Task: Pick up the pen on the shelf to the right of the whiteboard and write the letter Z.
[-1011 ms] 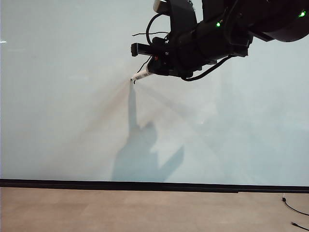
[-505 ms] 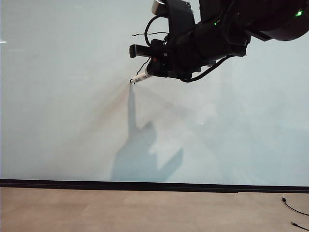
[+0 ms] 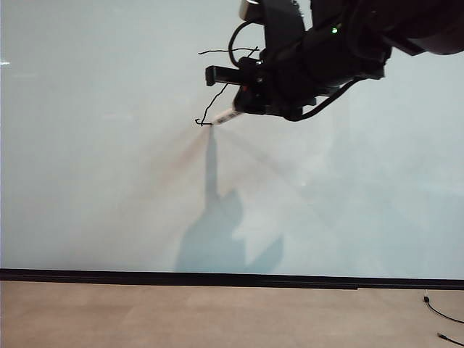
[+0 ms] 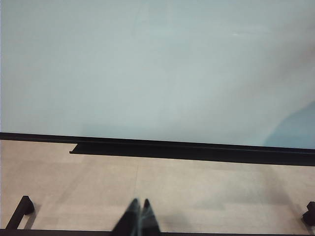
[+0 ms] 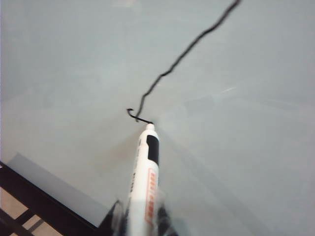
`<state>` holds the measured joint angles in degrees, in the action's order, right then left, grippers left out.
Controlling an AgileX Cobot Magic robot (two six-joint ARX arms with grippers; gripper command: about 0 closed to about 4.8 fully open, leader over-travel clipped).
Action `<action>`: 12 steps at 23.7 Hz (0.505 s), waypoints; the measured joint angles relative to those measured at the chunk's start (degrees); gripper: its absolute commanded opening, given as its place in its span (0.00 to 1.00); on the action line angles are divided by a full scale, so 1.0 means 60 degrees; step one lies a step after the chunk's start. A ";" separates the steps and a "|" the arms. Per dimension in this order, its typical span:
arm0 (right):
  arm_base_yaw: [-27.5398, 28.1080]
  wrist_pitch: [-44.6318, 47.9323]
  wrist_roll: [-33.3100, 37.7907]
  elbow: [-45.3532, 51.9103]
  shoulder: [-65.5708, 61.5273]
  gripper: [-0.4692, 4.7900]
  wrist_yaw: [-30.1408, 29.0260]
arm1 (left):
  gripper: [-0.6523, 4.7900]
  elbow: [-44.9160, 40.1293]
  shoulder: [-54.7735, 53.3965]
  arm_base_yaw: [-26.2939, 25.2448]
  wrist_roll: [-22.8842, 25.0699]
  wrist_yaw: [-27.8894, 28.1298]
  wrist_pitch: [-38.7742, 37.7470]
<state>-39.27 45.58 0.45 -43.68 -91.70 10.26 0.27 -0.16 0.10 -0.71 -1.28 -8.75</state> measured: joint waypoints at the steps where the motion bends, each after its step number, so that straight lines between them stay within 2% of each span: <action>1: 0.0029 0.0015 0.0000 0.0146 0.0117 0.07 0.0106 | 0.11 0.0000 0.0000 0.0000 0.0004 0.0000 0.0000; 12: 0.0372 0.0084 -0.0007 0.1206 0.1271 0.07 0.0911 | 0.11 -0.0004 0.0000 0.0000 0.0000 0.0000 -0.0004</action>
<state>-37.04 46.09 0.40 -36.45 -84.07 15.73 0.25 -0.16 0.10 -0.71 -1.28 -8.78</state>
